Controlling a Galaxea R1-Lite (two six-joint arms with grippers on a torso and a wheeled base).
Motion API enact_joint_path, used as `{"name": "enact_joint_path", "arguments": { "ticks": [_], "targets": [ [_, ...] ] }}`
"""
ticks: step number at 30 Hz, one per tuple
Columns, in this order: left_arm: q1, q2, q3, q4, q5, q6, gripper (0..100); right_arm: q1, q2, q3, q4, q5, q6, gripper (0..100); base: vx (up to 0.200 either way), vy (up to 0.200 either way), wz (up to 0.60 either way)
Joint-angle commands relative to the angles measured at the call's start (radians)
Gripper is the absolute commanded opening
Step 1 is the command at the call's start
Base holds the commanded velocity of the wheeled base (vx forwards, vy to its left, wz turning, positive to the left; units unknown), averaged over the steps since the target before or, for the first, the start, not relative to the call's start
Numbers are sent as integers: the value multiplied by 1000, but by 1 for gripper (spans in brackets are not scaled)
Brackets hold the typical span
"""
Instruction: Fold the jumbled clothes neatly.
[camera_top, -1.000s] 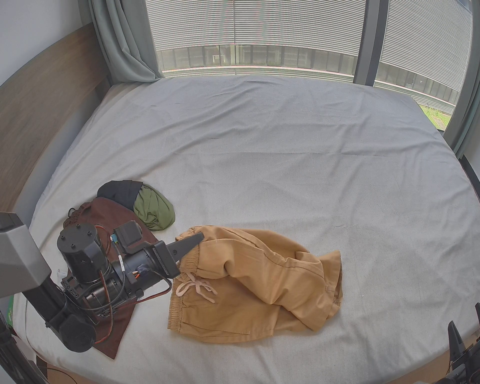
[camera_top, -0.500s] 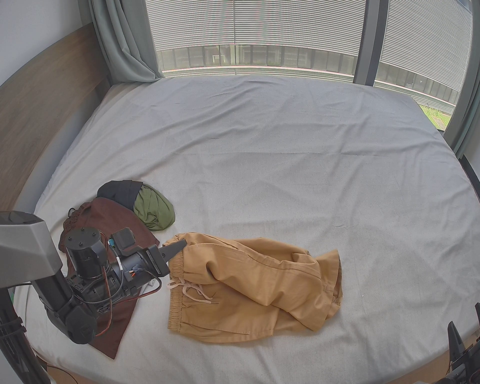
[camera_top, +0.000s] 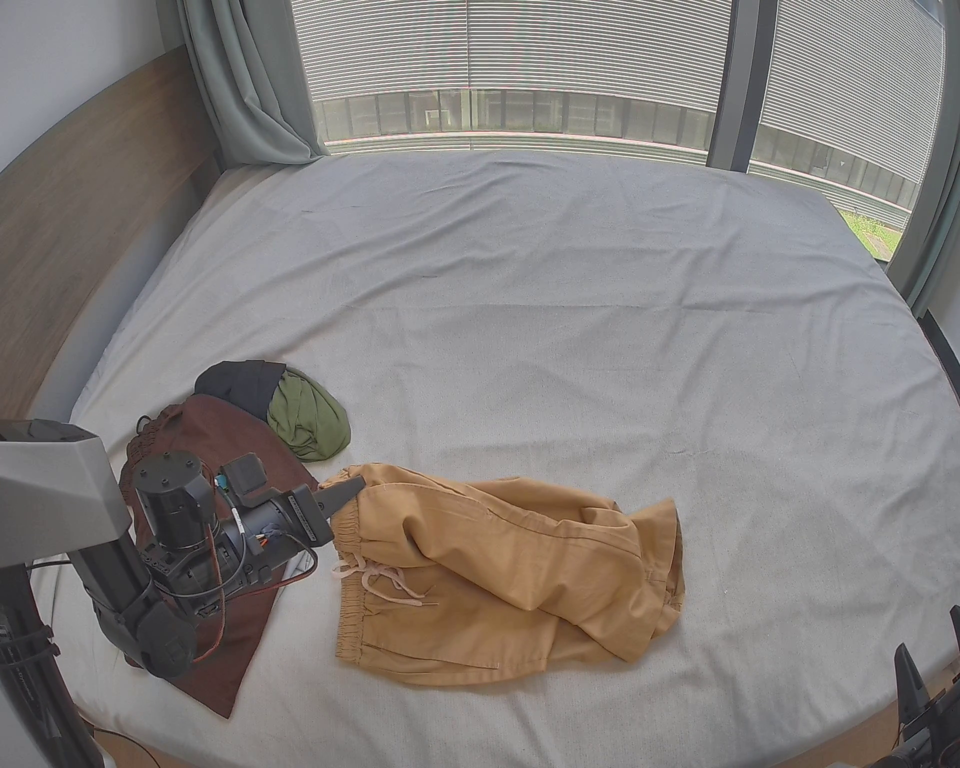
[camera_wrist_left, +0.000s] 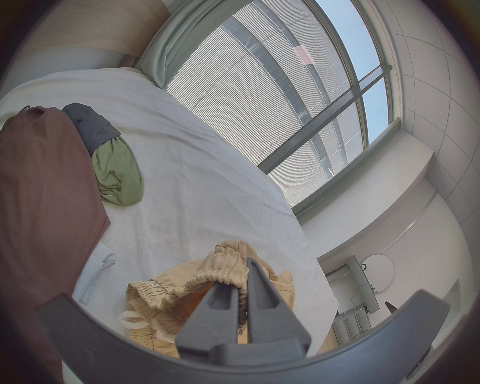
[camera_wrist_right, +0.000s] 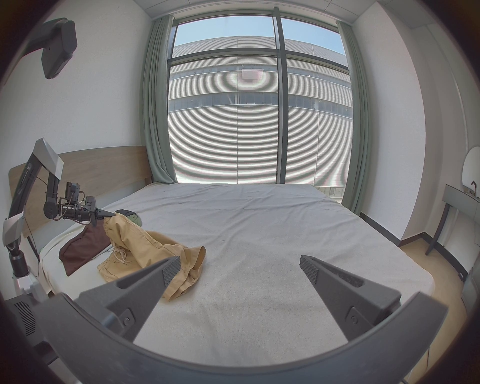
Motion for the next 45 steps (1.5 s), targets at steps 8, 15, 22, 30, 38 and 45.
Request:
{"name": "enact_joint_path", "arguments": {
  "ticks": [8, 15, 22, 30, 38, 45],
  "targets": [
    [15, 28, -18, 1, 1, 11, 0, -4, -16, 18, -1, 4, -3, 100, 0, 0, 0],
    [25, 38, -27, -1, 1, 11, 0, -2, -16, 18, -2, 7, -12, 100, 0, 0, 0],
    [32, 39, -24, 1, 1, 11, 0, -2, -16, 18, -5, 15, -21, 100, 0, 0, 0],
    [33, 39, -22, -1, 1, 11, 0, -13, 84, -173, -147, 44, -4, 100, 0, 0, 0],
    [35, 45, -31, -1, 2, 16, 0, 22, 280, -344, -19, 64, 2, 100, 0, 0, 0],
    [39, 50, -38, -1, 1, 19, 0, 39, 395, -370, -16, 67, 60, 100, 0, 0, 0]
  ]
}}
